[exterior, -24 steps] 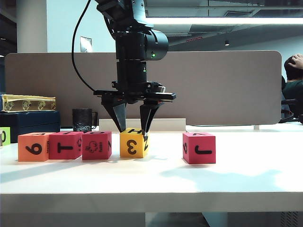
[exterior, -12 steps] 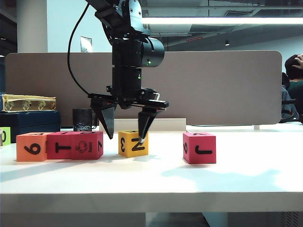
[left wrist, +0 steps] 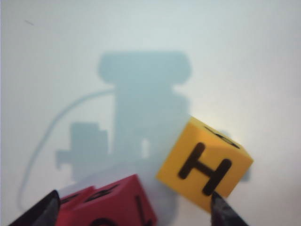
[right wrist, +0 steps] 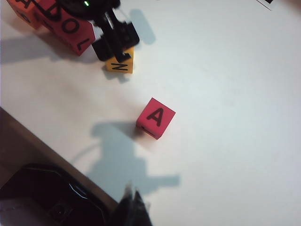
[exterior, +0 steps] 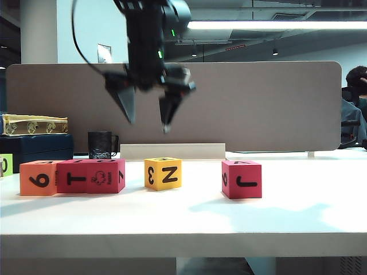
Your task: Select the appropriate blocks from the scattered letter blocks on the table and arrange them in a row to spell out "ALOHA".
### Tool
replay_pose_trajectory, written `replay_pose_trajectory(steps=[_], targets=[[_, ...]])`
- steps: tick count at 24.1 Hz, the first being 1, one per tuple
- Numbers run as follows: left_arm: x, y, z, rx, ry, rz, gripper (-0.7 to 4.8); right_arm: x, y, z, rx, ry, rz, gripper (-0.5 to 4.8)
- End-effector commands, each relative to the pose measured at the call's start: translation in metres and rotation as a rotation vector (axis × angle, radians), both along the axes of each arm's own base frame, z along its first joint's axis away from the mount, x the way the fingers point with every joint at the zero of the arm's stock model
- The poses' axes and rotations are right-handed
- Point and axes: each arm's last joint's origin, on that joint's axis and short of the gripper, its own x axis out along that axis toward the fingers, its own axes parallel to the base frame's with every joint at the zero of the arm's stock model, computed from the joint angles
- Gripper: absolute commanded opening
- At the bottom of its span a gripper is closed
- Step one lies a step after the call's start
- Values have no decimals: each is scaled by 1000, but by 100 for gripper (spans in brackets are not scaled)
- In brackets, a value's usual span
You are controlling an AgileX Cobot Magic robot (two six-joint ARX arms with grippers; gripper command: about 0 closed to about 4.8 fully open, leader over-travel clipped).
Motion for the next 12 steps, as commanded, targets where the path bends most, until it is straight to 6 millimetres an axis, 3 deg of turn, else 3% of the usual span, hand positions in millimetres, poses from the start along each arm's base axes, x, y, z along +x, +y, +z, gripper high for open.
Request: replay_pose_trajectory(steps=[1,3,6,8,11,12], targets=[[-3,23,40,-48,-115,21,392,13,11,-4,10,-18,-2,-5],[-4,40,57,-95,-141,36,329,26,19,-13,-14,1,-8,-5],[-8,60,70,-150,-108,33,307,49,34,-31,-47,44,-13,-5],[-15,74,80,-127,-101,33,263,65,47,-44,-54,55,-12,-5],[-30,94,98,-101,-87,23,52,96,70,-69,-22,71,18,-5],[-41,100,106,-104,-65,-16,10,107,76,-81,-25,80,15,-5]])
